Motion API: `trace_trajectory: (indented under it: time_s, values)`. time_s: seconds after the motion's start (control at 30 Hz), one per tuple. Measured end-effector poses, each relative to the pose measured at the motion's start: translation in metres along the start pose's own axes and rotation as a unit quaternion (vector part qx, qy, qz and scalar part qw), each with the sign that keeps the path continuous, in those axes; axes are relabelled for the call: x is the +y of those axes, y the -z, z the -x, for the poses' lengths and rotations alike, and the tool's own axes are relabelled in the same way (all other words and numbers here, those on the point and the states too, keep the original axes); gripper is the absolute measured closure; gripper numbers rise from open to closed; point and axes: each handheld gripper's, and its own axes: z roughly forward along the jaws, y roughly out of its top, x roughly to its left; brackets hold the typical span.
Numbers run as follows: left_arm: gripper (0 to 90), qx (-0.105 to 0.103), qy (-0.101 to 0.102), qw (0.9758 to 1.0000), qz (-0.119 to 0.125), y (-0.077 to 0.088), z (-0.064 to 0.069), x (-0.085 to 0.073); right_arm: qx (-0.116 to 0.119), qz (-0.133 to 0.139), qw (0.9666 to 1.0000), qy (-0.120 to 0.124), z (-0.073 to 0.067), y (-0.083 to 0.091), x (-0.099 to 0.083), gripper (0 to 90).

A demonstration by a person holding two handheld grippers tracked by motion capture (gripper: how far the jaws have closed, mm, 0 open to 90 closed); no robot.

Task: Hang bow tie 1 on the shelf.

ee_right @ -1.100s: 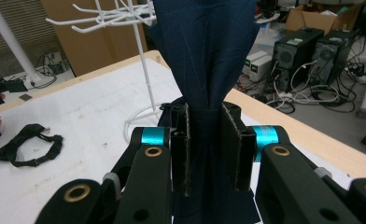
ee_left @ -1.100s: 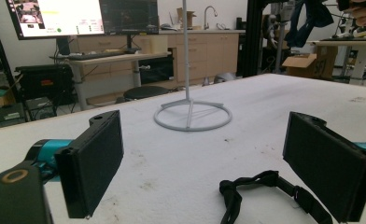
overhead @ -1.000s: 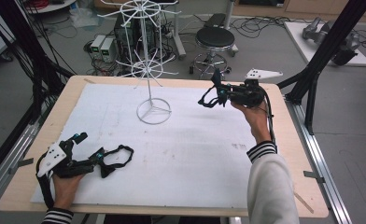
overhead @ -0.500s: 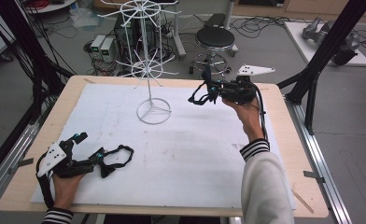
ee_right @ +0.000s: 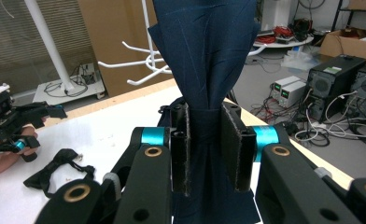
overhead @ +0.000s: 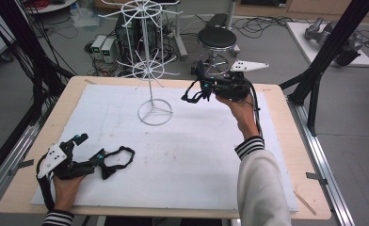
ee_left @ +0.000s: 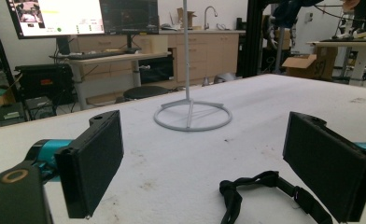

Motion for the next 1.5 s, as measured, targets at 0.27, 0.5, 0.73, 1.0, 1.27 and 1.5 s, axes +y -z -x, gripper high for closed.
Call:
trace_trajectory:
  time_s: [0.27,0.5,0.73,1.0,1.27,1.5]
  values:
    - [12.7,0.0,0.0,1.0,0.0,0.0,0.0,0.0,0.003,0.001,1.0,0.0,-0.001,-0.01,0.001,75.1]
    - [12.6,0.0,0.001,1.0,0.001,0.0,0.0,0.0,0.011,0.008,0.9999,-0.002,-0.003,-0.016,0.005,75.1]
    - [12.7,0.0,0.001,1.0,0.001,0.0,0.0,0.0,0.027,0.01,0.9996,0.004,-0.011,-0.026,0.008,75.1]
    - [12.7,0.0,0.001,1.0,0.001,0.0,0.0,0.0,0.042,0.017,0.9989,0.008,-0.017,-0.033,0.014,75.1]
    - [12.7,0.001,0.0,1.0,0.0,0.0,0.0,0.0,0.057,0.017,0.9981,0.012,-0.024,-0.043,0.016,75.1]
    - [12.7,0.001,0.0,1.0,0.0,0.0,0.0,0.0,0.066,0.017,0.9975,0.016,-0.027,-0.052,0.017,75.1]
